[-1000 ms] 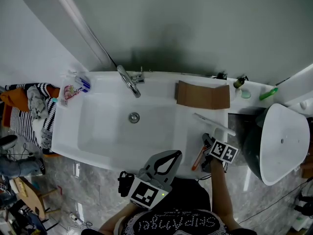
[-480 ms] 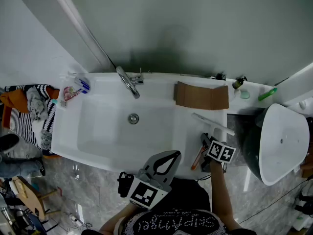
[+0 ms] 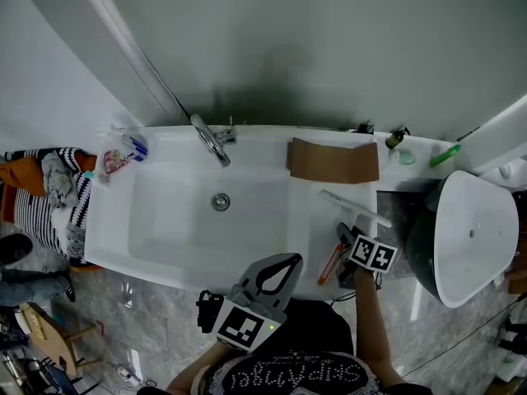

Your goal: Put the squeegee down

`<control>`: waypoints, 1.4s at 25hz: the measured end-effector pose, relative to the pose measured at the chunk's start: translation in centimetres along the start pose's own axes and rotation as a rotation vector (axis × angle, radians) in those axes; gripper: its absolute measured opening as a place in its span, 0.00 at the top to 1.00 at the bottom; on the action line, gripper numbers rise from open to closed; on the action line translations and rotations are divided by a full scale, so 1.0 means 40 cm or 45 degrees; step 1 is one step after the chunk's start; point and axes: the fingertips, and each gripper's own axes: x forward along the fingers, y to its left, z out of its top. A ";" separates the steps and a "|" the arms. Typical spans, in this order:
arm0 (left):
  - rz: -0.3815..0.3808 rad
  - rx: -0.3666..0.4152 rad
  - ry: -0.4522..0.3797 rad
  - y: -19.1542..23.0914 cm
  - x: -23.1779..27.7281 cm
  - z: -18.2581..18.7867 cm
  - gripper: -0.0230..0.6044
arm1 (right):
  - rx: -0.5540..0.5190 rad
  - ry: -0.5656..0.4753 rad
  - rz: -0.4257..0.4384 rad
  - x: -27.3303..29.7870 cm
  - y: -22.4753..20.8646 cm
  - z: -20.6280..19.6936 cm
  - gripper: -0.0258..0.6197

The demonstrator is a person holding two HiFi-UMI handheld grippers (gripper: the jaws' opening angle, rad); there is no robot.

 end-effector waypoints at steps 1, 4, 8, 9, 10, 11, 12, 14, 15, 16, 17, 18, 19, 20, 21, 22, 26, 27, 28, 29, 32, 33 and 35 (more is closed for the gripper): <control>-0.003 0.001 -0.001 -0.001 0.000 0.000 0.96 | 0.020 -0.005 0.009 -0.003 -0.001 0.000 0.76; -0.002 0.006 -0.009 -0.002 -0.002 0.005 0.96 | 0.047 -0.037 0.014 -0.025 0.000 0.005 0.76; -0.007 0.017 -0.013 -0.005 -0.006 0.009 0.96 | 0.075 -0.125 0.025 -0.078 0.013 0.040 0.76; -0.010 0.021 -0.015 -0.007 -0.006 0.009 0.96 | 0.071 -0.149 0.027 -0.092 0.018 0.053 0.76; -0.011 0.024 -0.017 -0.009 -0.005 0.010 0.96 | 0.061 -0.173 0.028 -0.108 0.024 0.067 0.76; -0.013 0.026 -0.019 -0.011 -0.005 0.011 0.96 | 0.045 -0.199 0.028 -0.124 0.031 0.082 0.76; -0.016 0.030 -0.021 -0.014 -0.005 0.011 0.96 | 0.021 -0.232 0.034 -0.142 0.044 0.100 0.76; -0.023 0.042 -0.025 -0.018 -0.005 0.015 0.96 | -0.049 -0.316 0.075 -0.180 0.090 0.142 0.76; -0.026 0.045 -0.028 -0.020 -0.006 0.017 0.96 | -0.093 -0.366 0.101 -0.201 0.120 0.164 0.76; -0.027 0.046 -0.032 -0.021 -0.008 0.019 0.96 | -0.142 -0.419 0.125 -0.225 0.151 0.185 0.77; -0.027 0.045 -0.036 -0.022 -0.010 0.021 0.96 | -0.194 -0.475 0.144 -0.252 0.181 0.204 0.82; -0.026 0.044 -0.041 -0.022 -0.013 0.022 0.96 | -0.248 -0.530 0.159 -0.280 0.211 0.223 0.88; -0.023 0.042 -0.046 -0.022 -0.015 0.024 0.96 | -0.302 -0.583 0.171 -0.310 0.240 0.238 0.89; -0.020 0.040 -0.052 -0.021 -0.018 0.025 0.96 | -0.354 -0.629 0.180 -0.340 0.268 0.251 0.91; -0.017 0.037 -0.058 -0.021 -0.020 0.027 0.96 | -0.403 -0.669 0.189 -0.370 0.294 0.260 0.92; -0.015 0.035 -0.063 -0.021 -0.022 0.029 0.96 | -0.448 -0.703 0.196 -0.398 0.318 0.266 0.92; -0.022 0.038 -0.069 -0.028 -0.028 0.034 0.96 | -0.577 -0.795 0.194 -0.501 0.395 0.269 0.93; -0.025 0.039 -0.070 -0.031 -0.029 0.035 0.96 | -0.591 -0.809 0.189 -0.523 0.406 0.263 0.93; -0.027 0.040 -0.069 -0.033 -0.031 0.035 0.96 | -0.599 -0.822 0.185 -0.543 0.414 0.255 0.93; -0.028 0.040 -0.068 -0.035 -0.034 0.035 0.96 | -0.605 -0.832 0.179 -0.561 0.420 0.244 0.93; -0.031 0.039 -0.067 -0.044 -0.041 0.031 0.96 | -0.617 -0.834 0.164 -0.586 0.422 0.199 0.93; -0.035 0.039 -0.069 -0.048 -0.043 0.030 0.96 | -0.613 -0.820 0.165 -0.583 0.421 0.179 0.93; -0.049 0.033 -0.072 -0.055 -0.048 0.028 0.96 | -0.589 -0.787 0.173 -0.572 0.422 0.139 0.93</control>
